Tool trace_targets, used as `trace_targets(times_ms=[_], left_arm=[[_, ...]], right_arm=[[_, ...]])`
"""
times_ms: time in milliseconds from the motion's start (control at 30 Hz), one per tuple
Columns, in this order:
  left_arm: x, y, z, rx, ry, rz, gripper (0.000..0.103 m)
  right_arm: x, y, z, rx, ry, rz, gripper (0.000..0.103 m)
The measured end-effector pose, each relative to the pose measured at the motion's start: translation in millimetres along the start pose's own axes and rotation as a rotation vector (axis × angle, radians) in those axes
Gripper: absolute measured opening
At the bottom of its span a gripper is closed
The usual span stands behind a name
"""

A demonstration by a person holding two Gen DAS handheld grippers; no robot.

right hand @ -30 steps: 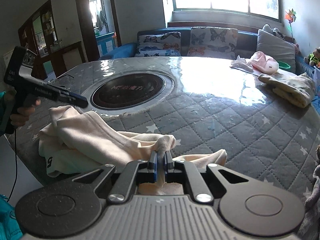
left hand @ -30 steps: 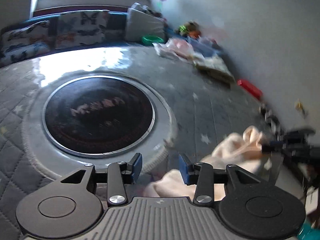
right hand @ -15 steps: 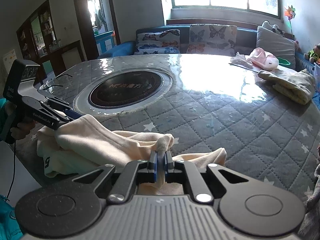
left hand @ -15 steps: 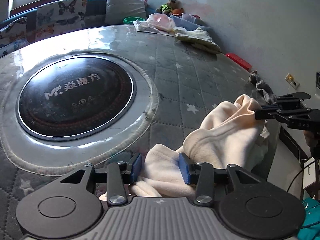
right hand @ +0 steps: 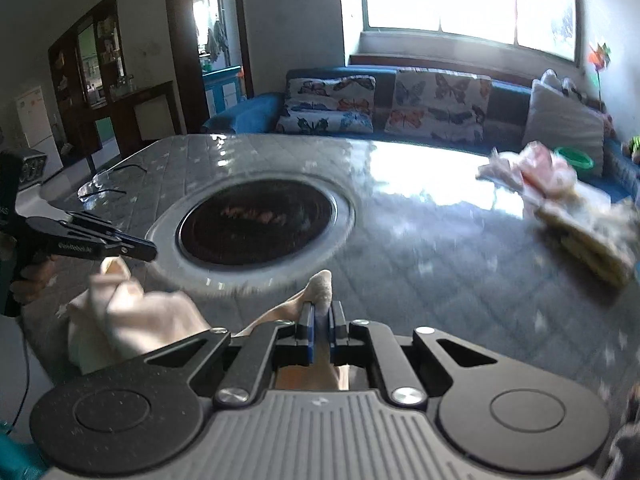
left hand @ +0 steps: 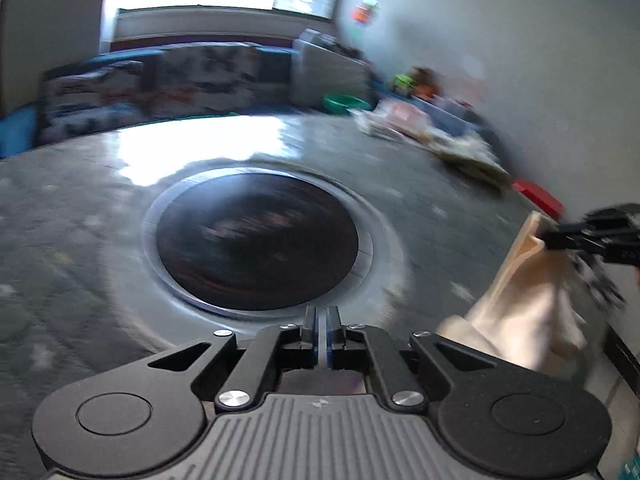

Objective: Fold clothes

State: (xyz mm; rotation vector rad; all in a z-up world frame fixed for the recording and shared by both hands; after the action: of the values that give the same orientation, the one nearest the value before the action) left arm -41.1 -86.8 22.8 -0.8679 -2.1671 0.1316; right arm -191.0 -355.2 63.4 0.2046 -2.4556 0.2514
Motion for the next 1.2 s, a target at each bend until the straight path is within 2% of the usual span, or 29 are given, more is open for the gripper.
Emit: trace_targets(times_ms=[133,300,467,667,833,1067,1200], left_arm=[[-1,18,-14,0.089,0.038,0.026,0.003],[-6,-4,-2,0.001,0.09,0.087,0.006],[-25,-28,16,-0.068,0.158,0.123,0.007],[-34,-42,34,-0.117,0.225,0.128,0.025],[-38,-43,37,-0.12,0.265,0.141,0.025],[-42,-41,37,-0.087,0.317,0.167,0.029],[-39,-43,38,-0.099,0.307,0.178,0.023]], right_arm=[[-17,-5,-22,0.005,-0.002,0.004,0.006],[-7,-5,-24,0.017,-0.014,0.013,0.006],[6,-3,-3,-0.017,0.004,0.017,0.006],[17,-2,23,-0.073,0.028,0.016,0.006],[13,-4,34,-0.099,0.036,0.007,0.006],[8,-6,31,-0.095,0.019,0.003,0.006],[4,-6,28,-0.086,0.015,0.0,0.006]])
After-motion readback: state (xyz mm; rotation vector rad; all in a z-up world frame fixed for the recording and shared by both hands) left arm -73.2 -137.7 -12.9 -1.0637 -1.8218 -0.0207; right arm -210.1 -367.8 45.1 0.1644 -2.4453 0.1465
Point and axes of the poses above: each gripper's, at about its wrist camera, not at the fingertips, and x roughly against the way its jaws point, y to its left, z to its underside, the point moved 5 cm from there along -x, roughly the way its jaws point, and after that the axes turned 14 degrees about x, right-handed, at the moved point
